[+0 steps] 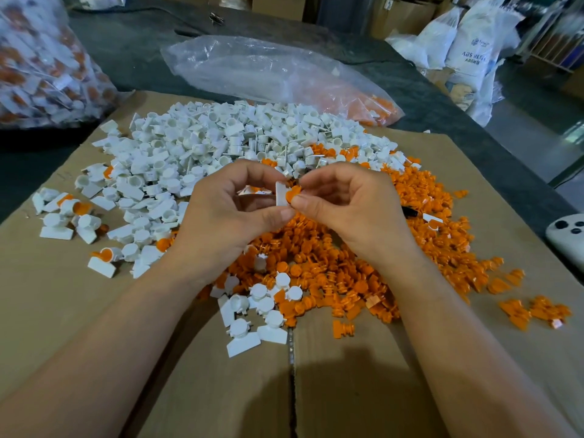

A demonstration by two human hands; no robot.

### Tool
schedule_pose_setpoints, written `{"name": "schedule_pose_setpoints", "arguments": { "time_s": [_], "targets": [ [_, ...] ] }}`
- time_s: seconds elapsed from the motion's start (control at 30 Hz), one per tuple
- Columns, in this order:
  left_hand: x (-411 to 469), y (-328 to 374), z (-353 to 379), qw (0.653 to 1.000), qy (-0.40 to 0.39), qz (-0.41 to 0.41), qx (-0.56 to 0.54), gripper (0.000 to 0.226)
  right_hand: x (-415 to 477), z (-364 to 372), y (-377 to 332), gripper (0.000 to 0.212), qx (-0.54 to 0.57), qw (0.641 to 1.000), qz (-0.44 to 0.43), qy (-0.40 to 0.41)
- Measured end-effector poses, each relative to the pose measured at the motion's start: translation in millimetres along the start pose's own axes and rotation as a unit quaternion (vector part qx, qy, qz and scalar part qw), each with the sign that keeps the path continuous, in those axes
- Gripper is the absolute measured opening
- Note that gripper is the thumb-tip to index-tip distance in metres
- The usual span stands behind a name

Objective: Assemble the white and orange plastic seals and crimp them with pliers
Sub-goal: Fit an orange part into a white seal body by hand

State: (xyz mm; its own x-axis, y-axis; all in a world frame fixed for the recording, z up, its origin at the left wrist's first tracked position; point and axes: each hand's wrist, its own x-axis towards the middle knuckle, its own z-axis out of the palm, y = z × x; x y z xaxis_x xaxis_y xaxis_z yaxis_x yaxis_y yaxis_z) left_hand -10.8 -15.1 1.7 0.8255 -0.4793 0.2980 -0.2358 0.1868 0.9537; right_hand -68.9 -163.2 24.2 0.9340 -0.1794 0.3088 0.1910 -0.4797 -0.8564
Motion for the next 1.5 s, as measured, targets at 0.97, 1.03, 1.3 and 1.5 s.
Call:
{"name": "schedule_pose_setpoints", "arguments": {
  "time_s": [0.97,1.03,1.3,1.5],
  "targets": [
    [1.2,0.9,0.6,0.998,0.031,-0.048,-0.033,0.03,-2.6,6.9,5.8,0.018,-0.128,0.992,-0.015,0.007],
    [0.9,1.7,0.5,0.998,0.027,-0.045,-0.021,0.029,-2.6,6.8,5.4,0.021,-0.142,0.99,-0.023,-0.005],
    [-1.6,1.4,0.2,0.998,0.029,-0.037,0.042,0.027,-3.3,7.3,7.7,0.018,-0.188,0.98,-0.048,-0.03],
    [-2.0,0.1,-1.0,0.998,0.027,-0.039,0.038,0.026,-5.2,8.7,6.2,0.018,-0.24,0.967,-0.088,-0.027]
  ]
}}
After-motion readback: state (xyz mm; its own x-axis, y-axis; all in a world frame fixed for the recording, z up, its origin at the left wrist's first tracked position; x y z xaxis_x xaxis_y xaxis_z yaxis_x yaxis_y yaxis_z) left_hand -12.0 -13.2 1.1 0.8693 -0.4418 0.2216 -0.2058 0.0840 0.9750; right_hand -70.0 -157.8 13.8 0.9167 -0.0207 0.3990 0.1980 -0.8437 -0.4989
